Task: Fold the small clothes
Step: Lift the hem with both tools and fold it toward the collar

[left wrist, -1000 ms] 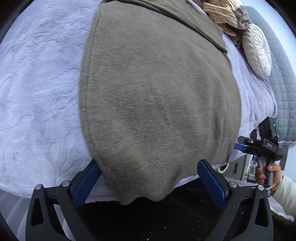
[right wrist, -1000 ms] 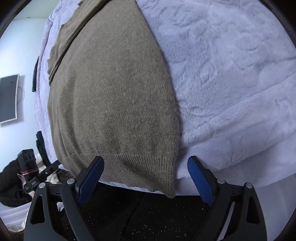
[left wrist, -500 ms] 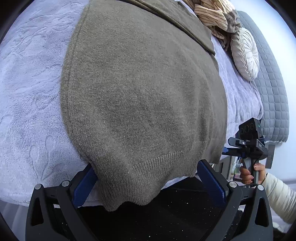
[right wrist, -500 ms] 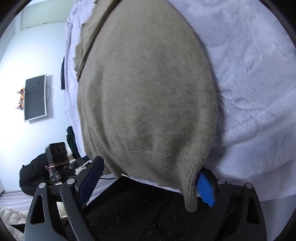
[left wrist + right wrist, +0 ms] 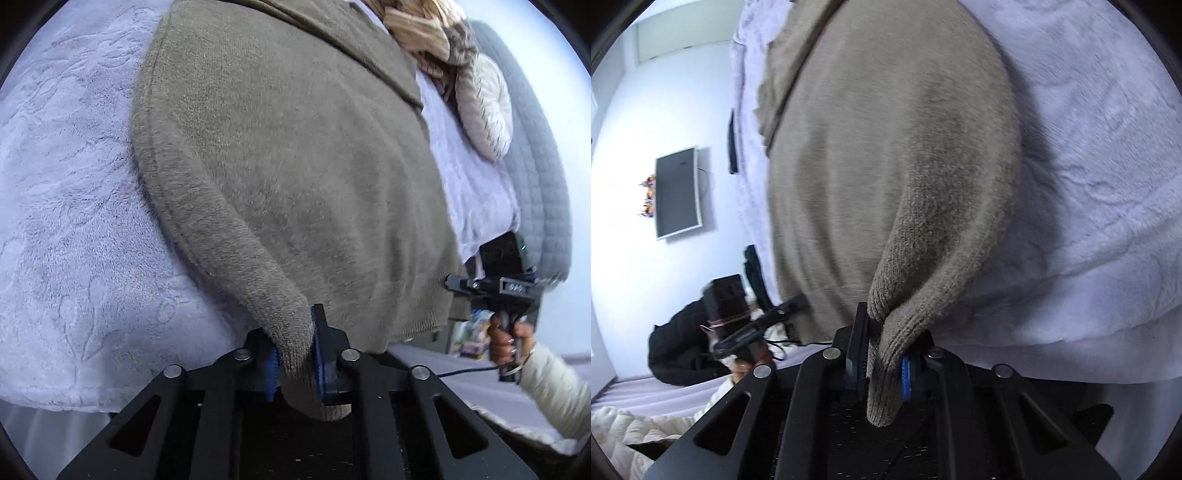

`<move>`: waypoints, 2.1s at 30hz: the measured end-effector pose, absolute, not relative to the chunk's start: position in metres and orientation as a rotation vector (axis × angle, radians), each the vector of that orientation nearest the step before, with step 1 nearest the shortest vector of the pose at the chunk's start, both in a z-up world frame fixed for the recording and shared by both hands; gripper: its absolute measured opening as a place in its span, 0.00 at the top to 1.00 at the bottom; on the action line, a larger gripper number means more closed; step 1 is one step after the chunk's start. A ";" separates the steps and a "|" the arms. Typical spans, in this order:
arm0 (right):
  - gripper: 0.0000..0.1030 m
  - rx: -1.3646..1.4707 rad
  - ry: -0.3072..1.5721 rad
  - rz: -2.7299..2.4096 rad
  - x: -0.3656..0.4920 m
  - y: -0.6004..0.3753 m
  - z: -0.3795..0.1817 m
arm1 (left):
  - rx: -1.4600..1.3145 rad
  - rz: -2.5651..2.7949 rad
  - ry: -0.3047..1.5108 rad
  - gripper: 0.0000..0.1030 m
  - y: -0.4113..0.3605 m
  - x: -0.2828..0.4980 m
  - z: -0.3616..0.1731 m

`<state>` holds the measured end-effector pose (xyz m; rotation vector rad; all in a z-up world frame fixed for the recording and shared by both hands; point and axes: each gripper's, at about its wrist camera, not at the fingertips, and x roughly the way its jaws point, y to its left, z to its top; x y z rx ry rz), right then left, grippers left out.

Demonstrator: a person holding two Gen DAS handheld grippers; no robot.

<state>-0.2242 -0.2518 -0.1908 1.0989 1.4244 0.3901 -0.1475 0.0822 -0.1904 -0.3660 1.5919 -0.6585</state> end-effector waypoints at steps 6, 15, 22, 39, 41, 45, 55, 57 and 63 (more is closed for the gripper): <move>0.86 1.192 1.307 0.454 -0.206 -0.257 -0.169 | -0.563 -0.660 1.507 0.84 0.091 -0.127 -0.169; 0.86 1.267 1.070 0.550 -0.133 -0.279 -0.113 | -0.696 -0.646 1.314 0.84 0.083 -0.050 -0.125; 0.86 1.223 0.977 0.564 -0.043 -0.306 -0.083 | -0.652 -0.591 1.192 0.84 0.079 0.042 -0.102; 0.86 1.176 1.120 0.365 0.145 -0.347 -0.171 | -0.577 -0.323 1.261 0.84 0.053 0.196 -0.198; 0.86 1.166 1.147 0.334 0.150 -0.346 -0.181 | -0.593 -0.315 1.273 0.84 0.054 0.198 -0.197; 0.82 1.144 1.154 0.299 0.159 -0.348 -0.180 | -0.565 -0.342 1.298 0.84 0.054 0.201 -0.180; 0.49 0.990 1.093 0.281 0.149 -0.357 -0.122 | -0.443 -0.421 1.287 0.84 0.054 0.180 -0.132; 0.49 0.962 1.092 0.280 0.139 -0.355 -0.114 | -0.378 -0.426 1.290 0.84 0.050 0.175 -0.131; 0.49 0.920 1.129 0.282 0.113 -0.346 -0.118 | -0.243 -0.338 1.291 0.84 0.038 0.180 -0.137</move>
